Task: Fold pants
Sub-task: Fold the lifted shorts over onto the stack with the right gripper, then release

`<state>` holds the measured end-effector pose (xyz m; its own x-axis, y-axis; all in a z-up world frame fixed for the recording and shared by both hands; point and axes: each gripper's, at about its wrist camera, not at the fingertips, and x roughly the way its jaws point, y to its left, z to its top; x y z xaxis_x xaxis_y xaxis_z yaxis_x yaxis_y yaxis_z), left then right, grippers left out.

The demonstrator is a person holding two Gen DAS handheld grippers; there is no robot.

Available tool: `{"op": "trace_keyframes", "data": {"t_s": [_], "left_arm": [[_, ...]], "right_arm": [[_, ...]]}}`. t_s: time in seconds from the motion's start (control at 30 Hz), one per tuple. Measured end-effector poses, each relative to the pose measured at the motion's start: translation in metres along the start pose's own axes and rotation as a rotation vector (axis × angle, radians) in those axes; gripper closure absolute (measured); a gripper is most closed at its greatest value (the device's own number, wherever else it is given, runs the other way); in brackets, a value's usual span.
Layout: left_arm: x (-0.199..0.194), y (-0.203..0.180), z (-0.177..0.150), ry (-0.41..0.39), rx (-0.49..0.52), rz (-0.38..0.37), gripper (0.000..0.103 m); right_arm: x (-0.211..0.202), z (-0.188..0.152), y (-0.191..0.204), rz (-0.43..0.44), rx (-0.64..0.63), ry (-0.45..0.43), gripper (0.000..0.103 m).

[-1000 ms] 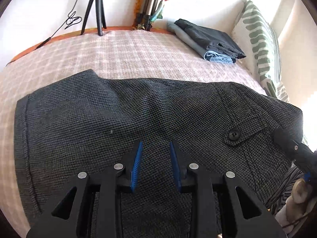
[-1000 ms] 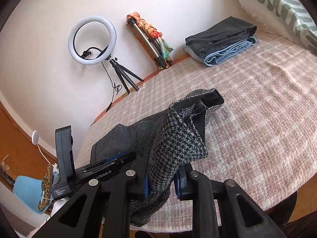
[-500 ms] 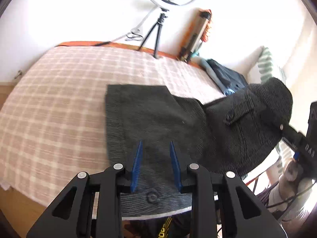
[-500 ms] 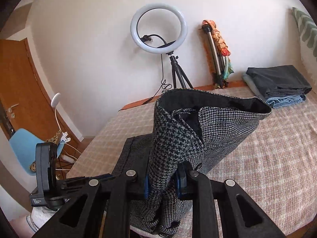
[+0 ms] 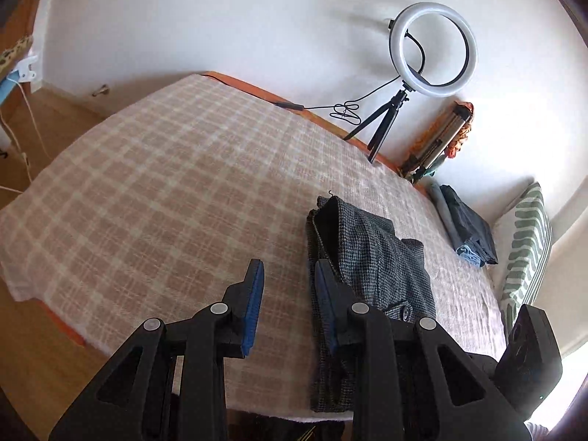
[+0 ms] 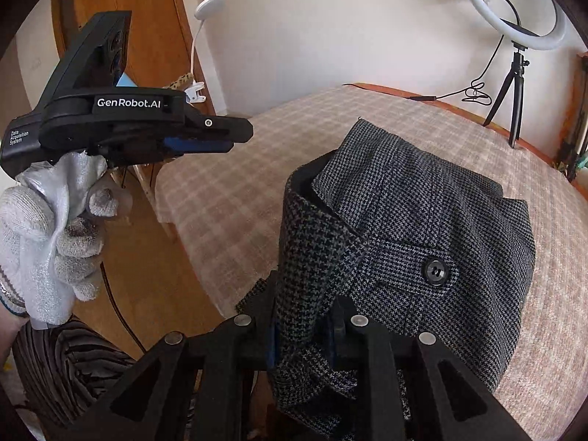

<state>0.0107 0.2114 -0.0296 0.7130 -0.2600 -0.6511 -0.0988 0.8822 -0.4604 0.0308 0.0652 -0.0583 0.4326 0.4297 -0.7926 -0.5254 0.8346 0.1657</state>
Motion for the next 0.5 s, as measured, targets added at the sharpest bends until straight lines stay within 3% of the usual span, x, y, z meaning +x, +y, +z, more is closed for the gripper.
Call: {"op": "trace_keyframes", "data": {"t_s": [0.17,0.3,0.33,0.4,0.5], "left_arm": [[-0.004,-0.022,-0.005,0.003,0.060,-0.040,0.076],[-0.009,-0.050,-0.014,0.006,0.151,-0.075,0.076],[-0.009,-0.057,-0.017,0.008,0.169,-0.086,0.076],[-0.006,-0.070,-0.022,0.024,0.213,-0.105,0.076],[0.005,-0.080,-0.032,0.072,0.246,-0.125,0.076]], "right_arm": [[-0.036,0.002,-0.010,0.126,-0.032,-0.018,0.065],[-0.079,0.003,-0.064,0.168,0.086,-0.103,0.061],[-0.084,0.006,-0.085,0.148,0.137,-0.117,0.059],[-0.085,0.012,-0.128,0.073,0.233,-0.131,0.044],[-0.065,0.026,-0.183,-0.061,0.322,-0.098,0.038]]}}
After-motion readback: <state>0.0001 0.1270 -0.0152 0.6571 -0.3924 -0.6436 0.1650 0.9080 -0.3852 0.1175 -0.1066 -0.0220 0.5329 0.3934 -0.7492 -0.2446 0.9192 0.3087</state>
